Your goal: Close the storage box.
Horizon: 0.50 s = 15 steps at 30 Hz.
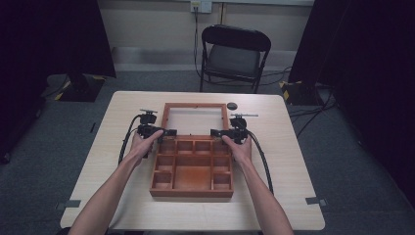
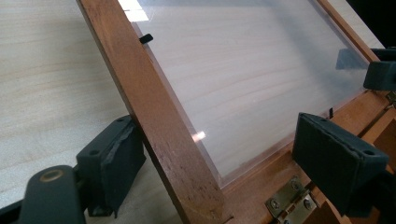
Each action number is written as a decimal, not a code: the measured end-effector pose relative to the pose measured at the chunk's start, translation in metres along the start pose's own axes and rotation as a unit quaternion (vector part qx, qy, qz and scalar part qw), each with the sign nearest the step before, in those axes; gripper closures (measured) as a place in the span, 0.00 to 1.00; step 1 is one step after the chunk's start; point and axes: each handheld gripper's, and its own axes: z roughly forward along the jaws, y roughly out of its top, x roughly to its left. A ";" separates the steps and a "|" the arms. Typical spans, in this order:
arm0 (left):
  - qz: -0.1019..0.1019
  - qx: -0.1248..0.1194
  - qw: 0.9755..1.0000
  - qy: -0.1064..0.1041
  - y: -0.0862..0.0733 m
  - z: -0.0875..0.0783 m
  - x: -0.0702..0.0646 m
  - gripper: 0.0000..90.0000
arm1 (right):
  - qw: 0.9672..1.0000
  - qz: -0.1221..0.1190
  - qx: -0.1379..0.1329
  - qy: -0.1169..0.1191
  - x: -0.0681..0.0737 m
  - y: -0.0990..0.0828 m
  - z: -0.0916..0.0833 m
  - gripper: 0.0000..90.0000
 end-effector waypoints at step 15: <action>0.021 -0.015 1.000 0.012 0.003 -0.007 -0.003 0.33 | 1.000 -0.015 -0.012 -0.009 0.003 0.007 -0.008 0.32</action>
